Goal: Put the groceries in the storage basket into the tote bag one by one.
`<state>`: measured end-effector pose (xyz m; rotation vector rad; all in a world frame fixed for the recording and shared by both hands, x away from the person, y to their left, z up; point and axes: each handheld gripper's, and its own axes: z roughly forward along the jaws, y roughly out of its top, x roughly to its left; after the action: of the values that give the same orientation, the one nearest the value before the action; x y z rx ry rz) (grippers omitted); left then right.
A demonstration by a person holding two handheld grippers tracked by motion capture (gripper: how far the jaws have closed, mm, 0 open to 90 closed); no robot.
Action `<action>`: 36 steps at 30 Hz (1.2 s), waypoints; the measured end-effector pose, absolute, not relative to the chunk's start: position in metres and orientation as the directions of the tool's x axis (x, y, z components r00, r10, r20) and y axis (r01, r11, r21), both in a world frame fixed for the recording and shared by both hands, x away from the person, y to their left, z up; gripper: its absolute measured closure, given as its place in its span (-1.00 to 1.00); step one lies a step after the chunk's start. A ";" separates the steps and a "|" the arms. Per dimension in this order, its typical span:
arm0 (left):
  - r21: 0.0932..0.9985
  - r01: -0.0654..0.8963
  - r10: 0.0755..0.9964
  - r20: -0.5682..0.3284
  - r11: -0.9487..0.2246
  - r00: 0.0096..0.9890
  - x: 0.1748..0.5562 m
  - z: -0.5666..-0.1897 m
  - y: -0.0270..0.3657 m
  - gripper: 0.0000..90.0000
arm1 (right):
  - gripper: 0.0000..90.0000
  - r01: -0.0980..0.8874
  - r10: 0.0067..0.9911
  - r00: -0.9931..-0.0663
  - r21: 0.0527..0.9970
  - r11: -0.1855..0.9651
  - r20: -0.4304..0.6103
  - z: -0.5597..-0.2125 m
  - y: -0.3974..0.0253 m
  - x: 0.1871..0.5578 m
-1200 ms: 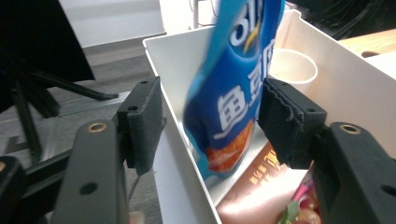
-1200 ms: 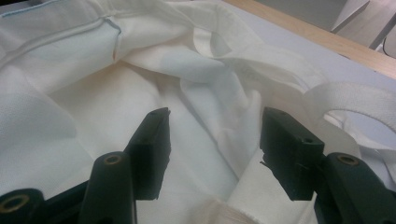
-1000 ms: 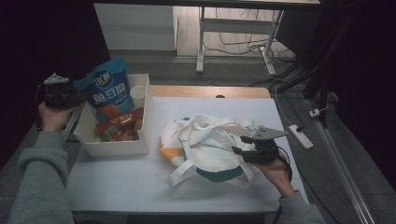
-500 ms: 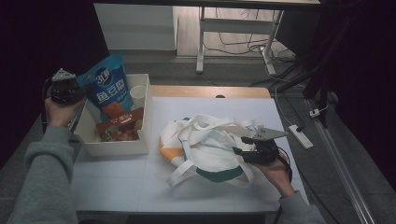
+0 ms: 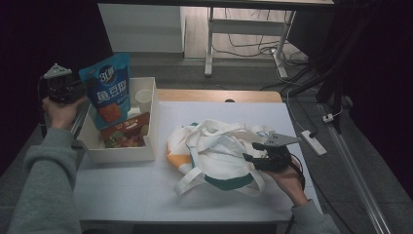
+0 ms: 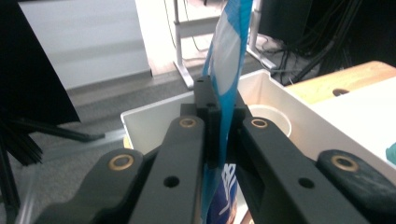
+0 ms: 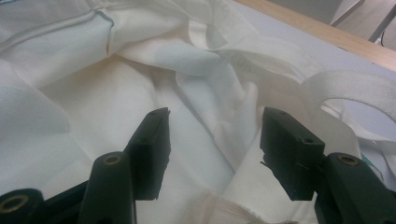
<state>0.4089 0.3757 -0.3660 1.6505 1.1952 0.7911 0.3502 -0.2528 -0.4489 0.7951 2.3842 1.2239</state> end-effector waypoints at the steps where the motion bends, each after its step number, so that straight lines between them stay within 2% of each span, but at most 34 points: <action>1: 0.932 0.346 0.946 -0.012 -0.106 0.323 0.407 -0.362 0.375 0.99 | -0.06 0.323 0.619 -0.784 0.821 0.471 -0.047 -0.449 -0.253 0.350; 14: 0.963 0.240 0.908 0.009 -0.121 0.420 0.374 -0.316 0.353 0.99 | -0.06 0.315 0.620 -0.783 0.829 0.462 -0.048 -0.447 -0.252 0.349; 22: 0.977 0.198 0.867 -0.026 -0.084 0.498 0.363 -0.300 0.333 0.99 | -0.06 0.309 0.617 -0.785 0.831 0.462 -0.051 -0.446 -0.250 0.348; 36: 0.990 0.105 0.817 0.019 -0.098 0.576 0.351 -0.264 0.297 0.99 | -0.05 0.303 0.616 -0.786 0.836 0.457 -0.052 -0.445 -0.248 0.350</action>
<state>0.3506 0.2970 -0.2637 1.5761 0.8012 0.7207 0.3497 -0.2485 -0.4449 0.7789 2.3637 1.2524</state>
